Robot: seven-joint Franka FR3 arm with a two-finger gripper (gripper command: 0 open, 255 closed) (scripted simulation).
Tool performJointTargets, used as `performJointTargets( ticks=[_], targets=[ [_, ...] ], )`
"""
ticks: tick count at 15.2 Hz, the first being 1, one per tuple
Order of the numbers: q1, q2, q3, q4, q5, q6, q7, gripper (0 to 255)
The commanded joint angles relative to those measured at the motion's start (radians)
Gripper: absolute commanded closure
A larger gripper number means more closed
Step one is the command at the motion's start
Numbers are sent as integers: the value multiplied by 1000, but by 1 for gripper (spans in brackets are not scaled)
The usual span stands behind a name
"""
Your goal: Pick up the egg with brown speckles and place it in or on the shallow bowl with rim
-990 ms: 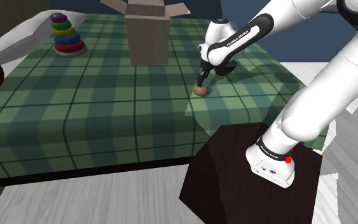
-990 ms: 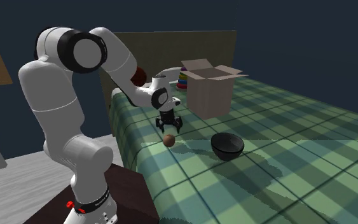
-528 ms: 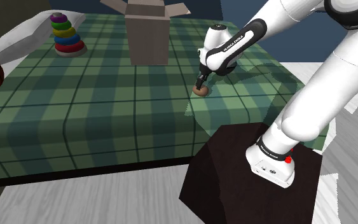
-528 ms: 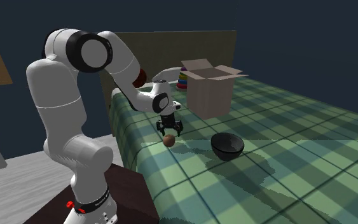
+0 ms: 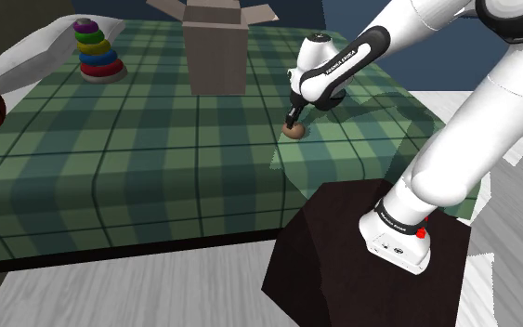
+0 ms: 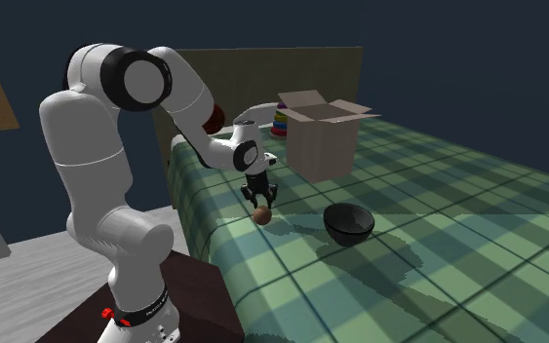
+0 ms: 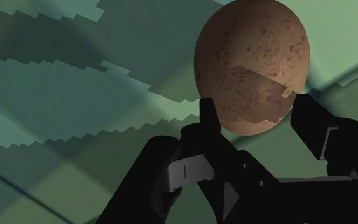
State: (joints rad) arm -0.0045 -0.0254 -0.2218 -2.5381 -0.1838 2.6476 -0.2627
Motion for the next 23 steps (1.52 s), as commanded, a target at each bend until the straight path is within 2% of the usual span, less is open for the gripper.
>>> performJointTargets(
  ticks=[1, 7, 15, 16, 17, 18, 19, 20, 21, 23],
  targets=[
    [-5, 9, -6, -5, -2, -3, 0, 255],
    [-5, 8, -6, -7, -2, -2, 0, 255],
    [-5, -88, -1, 19, -7, -124, -4, 255],
    [-5, -78, -2, 14, -7, -107, -4, 255],
    [-5, -78, -2, 14, -7, -107, -4, 0],
    [-9, -12, 73, 78, -208, -193, 270, 0],
    [3, 75, 136, 163, -349, -318, 486, 0],
    [41, 181, 169, 263, -439, -465, 650, 0],
    [71, 206, 153, 286, -449, -495, 677, 0],
    [74, 219, 136, 277, -459, -470, 682, 0]
  ],
)
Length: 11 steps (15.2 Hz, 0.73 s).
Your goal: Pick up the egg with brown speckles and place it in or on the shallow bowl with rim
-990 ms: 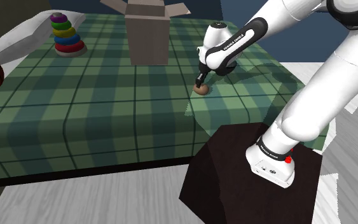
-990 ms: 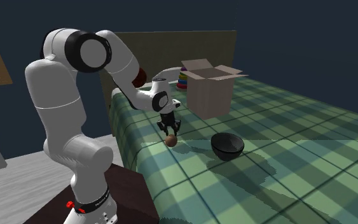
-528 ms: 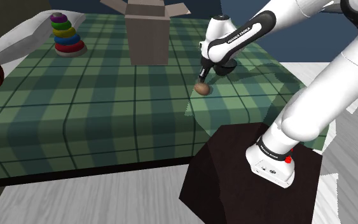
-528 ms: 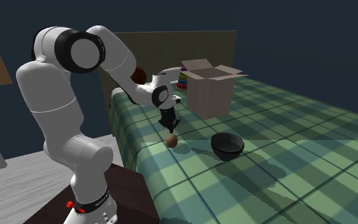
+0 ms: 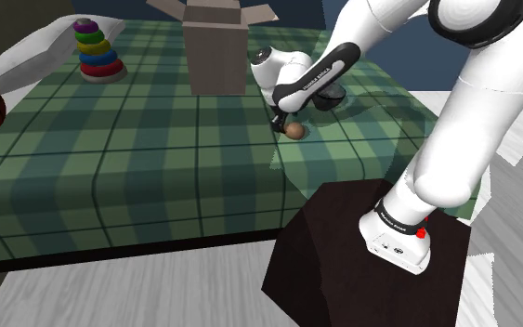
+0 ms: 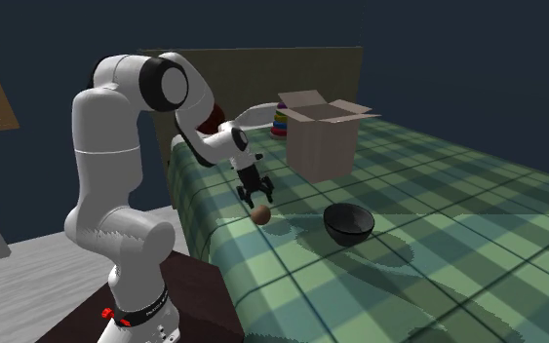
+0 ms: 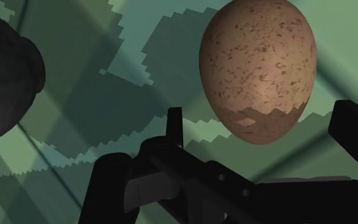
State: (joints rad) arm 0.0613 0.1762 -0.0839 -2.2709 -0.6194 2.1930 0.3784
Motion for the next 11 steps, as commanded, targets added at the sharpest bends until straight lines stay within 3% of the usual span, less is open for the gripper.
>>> performJointTargets(
  ticks=[1, 5, 11],
  targets=[
    [5, 25, -6, 6, -30, -4, 44, 0],
    [-9, 60, -22, -9, -58, 50, 60, 0],
    [-9, 60, -22, -9, -58, 50, 60, 0]
  ],
)
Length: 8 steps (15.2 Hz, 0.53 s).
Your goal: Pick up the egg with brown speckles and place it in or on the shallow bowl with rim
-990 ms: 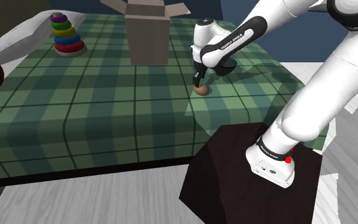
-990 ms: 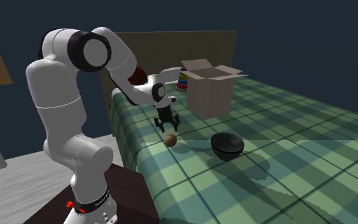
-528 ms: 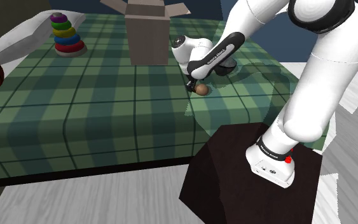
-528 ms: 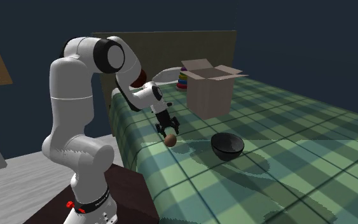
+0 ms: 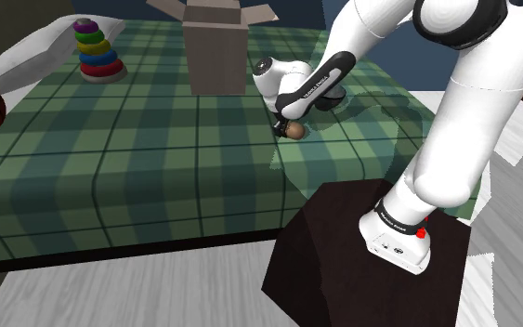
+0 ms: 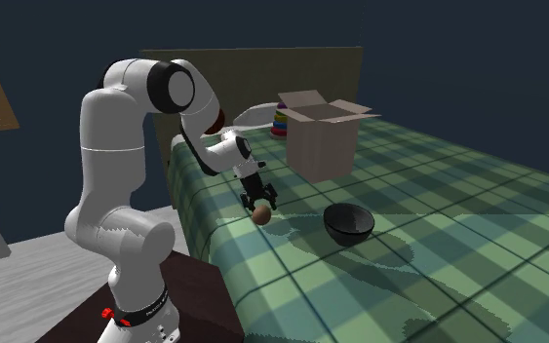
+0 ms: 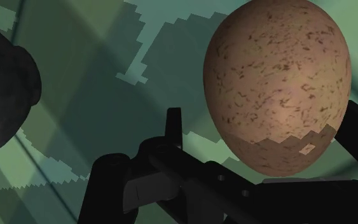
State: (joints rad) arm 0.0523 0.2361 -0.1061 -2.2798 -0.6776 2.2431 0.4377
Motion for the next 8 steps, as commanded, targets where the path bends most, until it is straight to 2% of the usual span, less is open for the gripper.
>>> performJointTargets(
  ticks=[1, 2, 3, 8],
  targets=[
    [0, 0, 0, 0, 0, 0, 0, 0],
    [0, 0, 0, 0, 0, 0, 0, 0],
    [0, 0, 0, 0, 0, 0, 0, 255],
    [0, 0, 0, 0, 0, 0, 0, 255]
  ],
)
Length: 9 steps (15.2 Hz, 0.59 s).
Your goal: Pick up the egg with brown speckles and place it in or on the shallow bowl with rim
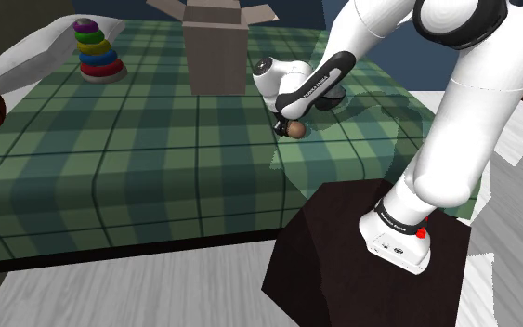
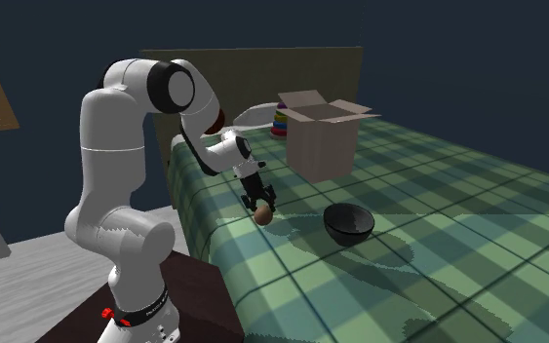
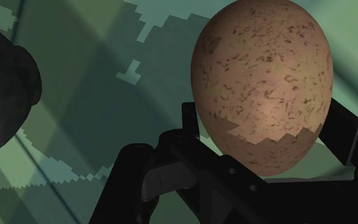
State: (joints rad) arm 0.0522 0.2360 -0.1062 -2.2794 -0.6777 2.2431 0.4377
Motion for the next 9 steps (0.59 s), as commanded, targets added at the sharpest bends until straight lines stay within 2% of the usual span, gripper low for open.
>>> performJointTargets(
  ticks=[1, 4, 9],
  targets=[
    [0, 0, 0, 0, 0, 0, 0, 255],
    [0, 0, 0, -1, 0, 0, 0, 255],
    [1, -55, 5, 2, 22, -50, -36, 255]
  ],
)
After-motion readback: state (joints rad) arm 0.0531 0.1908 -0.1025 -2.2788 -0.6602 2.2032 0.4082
